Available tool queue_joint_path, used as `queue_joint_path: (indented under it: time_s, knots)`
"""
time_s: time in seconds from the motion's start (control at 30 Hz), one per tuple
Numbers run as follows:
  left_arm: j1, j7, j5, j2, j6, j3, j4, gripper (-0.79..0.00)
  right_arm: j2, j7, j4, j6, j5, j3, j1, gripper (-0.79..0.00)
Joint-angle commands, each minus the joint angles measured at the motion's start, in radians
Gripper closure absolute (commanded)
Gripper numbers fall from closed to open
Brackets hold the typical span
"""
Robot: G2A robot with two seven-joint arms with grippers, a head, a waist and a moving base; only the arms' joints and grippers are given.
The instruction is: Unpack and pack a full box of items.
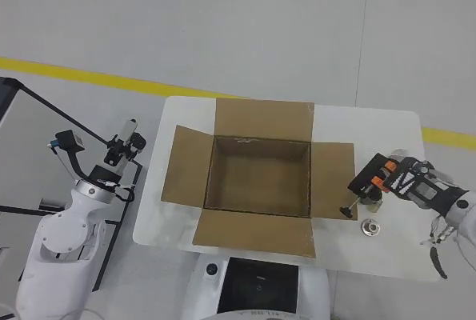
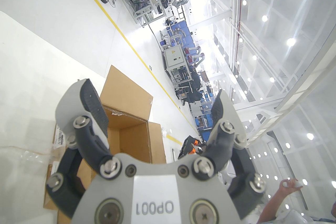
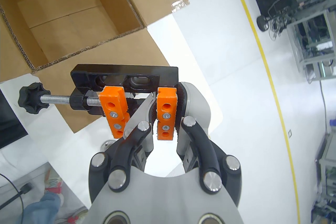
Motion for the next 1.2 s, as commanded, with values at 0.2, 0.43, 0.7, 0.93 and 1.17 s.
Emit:
queue_joint_path:
  time_s: [0.2, 0.43, 0.7, 0.93, 1.17]
  knots:
    - [0.000, 0.000, 0.000, 0.000, 0.000, 0.000, 0.000, -0.785, -0.018, -0.102, 0.007, -0.041, 0.017, 0.063, -0.131, 0.000]
    - [0.000, 0.000, 0.000, 0.000, 0.000, 0.000, 0.000, -0.785, -0.018, -0.102, 0.007, -0.041, 0.017, 0.063, -0.131, 0.000]
    - [0.000, 0.000, 0.000, 0.000, 0.000, 0.000, 0.000, -0.785, -0.042, -0.156, 0.153, -0.049, 0.095, 0.289, -0.194, 0.000]
    - [0.000, 0.000, 0.000, 0.000, 0.000, 0.000, 0.000, -0.785, -0.095, -0.187, 0.290, -0.133, 0.205, 0.520, -0.362, 0.000]
    - [0.000, 0.000, 0.000, 0.000, 0.000, 0.000, 0.000, -0.785, -0.113, -0.114, 0.354, -0.199, 0.174, 0.409, -0.406, 0.000]
